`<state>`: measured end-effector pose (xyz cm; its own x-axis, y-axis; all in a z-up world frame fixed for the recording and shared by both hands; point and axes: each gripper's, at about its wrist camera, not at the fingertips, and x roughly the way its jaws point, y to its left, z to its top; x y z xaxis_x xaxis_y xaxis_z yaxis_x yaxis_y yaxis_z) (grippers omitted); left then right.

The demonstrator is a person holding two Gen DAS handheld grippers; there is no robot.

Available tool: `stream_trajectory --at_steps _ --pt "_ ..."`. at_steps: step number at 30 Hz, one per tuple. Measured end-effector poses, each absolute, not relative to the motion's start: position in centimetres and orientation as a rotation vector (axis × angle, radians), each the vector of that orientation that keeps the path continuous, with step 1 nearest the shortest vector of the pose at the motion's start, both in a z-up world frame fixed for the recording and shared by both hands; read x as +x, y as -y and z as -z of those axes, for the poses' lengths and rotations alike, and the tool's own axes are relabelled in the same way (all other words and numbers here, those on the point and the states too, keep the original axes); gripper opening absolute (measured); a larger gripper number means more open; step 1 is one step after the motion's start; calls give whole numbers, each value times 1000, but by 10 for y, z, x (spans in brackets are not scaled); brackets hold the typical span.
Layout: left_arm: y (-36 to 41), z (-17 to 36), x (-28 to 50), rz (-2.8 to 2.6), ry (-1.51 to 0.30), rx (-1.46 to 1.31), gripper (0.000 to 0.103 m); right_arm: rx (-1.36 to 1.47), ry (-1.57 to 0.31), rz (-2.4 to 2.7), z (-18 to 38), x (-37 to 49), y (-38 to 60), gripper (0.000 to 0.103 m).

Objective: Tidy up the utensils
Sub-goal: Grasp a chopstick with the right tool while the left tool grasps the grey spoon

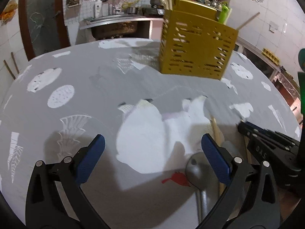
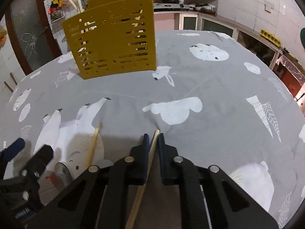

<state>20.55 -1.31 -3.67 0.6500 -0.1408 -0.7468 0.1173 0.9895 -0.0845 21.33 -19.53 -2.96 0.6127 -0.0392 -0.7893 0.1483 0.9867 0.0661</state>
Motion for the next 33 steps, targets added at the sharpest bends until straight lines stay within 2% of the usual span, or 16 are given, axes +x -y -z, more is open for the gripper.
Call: stream_trajectory --at_steps 14,22,25,30,33 --pt "39 48 197 195 -918 0 96 95 -917 59 27 207 226 6" --pt "50 53 192 169 -923 56 87 94 -907 62 30 201 237 7" --pt "52 52 193 174 -921 64 79 78 -904 68 31 202 234 7" --pt "59 50 193 191 -919 70 55 74 -906 69 31 202 233 7" --pt "63 50 191 204 -916 84 45 81 -900 66 31 201 235 7"
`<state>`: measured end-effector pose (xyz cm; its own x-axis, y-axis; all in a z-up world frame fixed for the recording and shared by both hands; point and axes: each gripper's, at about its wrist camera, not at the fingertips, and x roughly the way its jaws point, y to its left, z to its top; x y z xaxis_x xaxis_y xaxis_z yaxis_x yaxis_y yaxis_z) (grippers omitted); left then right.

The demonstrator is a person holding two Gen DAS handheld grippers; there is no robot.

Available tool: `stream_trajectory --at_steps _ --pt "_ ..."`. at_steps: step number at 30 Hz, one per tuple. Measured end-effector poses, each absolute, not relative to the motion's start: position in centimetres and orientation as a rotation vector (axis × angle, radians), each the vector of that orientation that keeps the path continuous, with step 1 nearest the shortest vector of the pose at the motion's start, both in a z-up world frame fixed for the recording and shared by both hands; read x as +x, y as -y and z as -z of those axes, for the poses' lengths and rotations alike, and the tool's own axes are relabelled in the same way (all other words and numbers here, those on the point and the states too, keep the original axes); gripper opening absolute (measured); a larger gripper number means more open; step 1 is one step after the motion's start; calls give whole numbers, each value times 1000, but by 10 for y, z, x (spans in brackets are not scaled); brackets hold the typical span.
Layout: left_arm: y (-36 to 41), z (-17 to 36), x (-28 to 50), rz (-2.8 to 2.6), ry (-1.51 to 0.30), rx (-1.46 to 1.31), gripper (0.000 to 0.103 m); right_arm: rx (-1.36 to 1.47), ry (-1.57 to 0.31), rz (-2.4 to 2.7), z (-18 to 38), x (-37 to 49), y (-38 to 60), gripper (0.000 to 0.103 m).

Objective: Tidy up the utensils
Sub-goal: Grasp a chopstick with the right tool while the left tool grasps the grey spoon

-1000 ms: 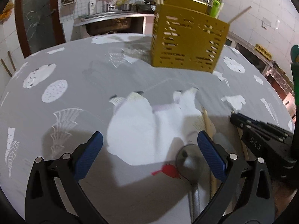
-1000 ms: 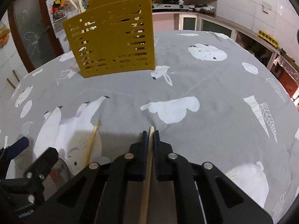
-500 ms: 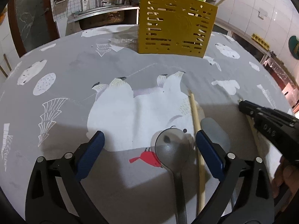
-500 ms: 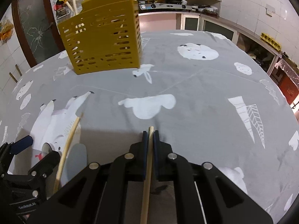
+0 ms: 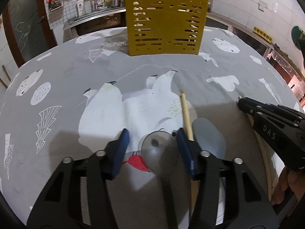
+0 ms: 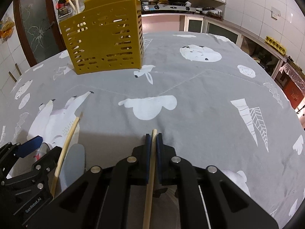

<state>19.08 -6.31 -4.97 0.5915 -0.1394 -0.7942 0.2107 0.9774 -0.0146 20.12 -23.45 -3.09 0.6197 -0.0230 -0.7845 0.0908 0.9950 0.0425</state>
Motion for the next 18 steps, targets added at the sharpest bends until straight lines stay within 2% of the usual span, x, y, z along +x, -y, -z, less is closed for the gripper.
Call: stream_trajectory --at_steps 4,18 --pt "64 49 189 210 -916 85 35 89 -895 64 31 200 235 7" --pt "60 33 194 219 -872 66 34 122 -851 42 20 197 238 6"
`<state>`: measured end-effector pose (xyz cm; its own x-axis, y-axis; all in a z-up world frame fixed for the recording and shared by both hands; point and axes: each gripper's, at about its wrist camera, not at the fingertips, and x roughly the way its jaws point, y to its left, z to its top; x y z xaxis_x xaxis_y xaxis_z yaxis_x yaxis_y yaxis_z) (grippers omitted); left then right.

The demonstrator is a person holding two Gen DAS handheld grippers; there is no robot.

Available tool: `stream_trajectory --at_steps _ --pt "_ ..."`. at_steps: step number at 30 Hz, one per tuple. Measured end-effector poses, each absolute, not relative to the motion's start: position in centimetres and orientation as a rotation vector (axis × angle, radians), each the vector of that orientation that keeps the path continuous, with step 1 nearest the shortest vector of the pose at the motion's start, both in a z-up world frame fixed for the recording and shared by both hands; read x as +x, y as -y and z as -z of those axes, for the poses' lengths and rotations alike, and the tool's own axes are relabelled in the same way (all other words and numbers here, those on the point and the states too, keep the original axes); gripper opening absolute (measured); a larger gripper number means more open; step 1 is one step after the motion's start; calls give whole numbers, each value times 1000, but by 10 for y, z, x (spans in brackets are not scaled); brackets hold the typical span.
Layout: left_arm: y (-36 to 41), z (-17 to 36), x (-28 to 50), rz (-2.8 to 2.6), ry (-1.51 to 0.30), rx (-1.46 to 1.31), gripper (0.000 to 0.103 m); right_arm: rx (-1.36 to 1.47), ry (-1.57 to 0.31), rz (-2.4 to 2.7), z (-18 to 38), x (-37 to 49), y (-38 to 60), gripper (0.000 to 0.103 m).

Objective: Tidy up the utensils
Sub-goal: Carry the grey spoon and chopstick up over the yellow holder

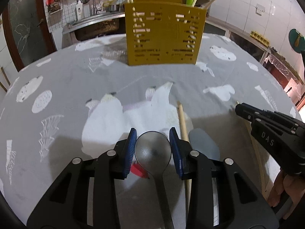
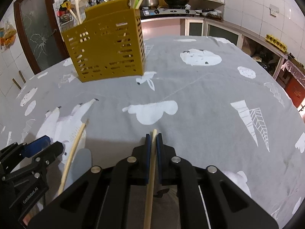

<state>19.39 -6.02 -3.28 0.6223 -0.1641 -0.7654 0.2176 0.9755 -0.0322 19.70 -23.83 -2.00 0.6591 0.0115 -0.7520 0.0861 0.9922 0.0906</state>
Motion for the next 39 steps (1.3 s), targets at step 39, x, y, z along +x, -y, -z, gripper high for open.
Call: stream_trajectory --at_steps 39 --pt "23 -78 235 166 -480 67 34 146 -331 53 -100 211 253 6"
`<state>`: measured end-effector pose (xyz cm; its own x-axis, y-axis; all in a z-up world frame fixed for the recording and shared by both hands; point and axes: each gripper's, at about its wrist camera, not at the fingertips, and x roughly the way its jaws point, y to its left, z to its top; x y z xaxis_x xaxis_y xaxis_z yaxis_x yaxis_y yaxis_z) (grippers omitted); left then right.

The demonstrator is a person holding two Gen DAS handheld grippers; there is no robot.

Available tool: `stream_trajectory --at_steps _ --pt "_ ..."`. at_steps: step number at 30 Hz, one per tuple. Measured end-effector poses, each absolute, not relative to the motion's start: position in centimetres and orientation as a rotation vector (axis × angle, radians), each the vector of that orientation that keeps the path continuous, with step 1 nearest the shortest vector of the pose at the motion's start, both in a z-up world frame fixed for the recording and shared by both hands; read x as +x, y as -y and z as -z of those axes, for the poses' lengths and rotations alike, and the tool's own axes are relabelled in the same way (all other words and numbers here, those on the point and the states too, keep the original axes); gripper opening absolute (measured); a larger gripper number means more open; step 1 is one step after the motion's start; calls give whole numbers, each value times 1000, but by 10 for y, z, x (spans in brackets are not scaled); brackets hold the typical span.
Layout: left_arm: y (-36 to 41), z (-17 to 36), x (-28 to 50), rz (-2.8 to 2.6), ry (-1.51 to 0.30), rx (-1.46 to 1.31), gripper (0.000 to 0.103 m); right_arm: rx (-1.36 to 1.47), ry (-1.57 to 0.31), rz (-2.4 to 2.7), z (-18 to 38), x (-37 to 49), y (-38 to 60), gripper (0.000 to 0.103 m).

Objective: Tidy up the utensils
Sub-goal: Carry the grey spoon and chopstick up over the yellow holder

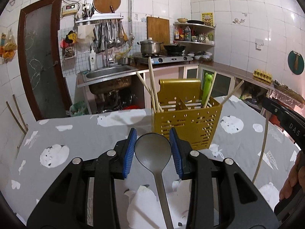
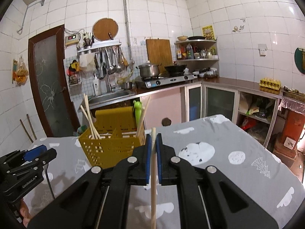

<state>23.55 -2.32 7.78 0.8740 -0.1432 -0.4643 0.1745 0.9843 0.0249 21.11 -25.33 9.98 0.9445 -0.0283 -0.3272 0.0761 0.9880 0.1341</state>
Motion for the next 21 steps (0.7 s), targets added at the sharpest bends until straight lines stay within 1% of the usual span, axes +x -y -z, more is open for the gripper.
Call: stream_trajectory --at_steps 14,21 --pt "22 -96 244 171 -412 44 34 135 -250 39 -115 217 249 6" --pt "16 -114 254 167 -381 22 34 137 -215 19 -133 224 246 6"
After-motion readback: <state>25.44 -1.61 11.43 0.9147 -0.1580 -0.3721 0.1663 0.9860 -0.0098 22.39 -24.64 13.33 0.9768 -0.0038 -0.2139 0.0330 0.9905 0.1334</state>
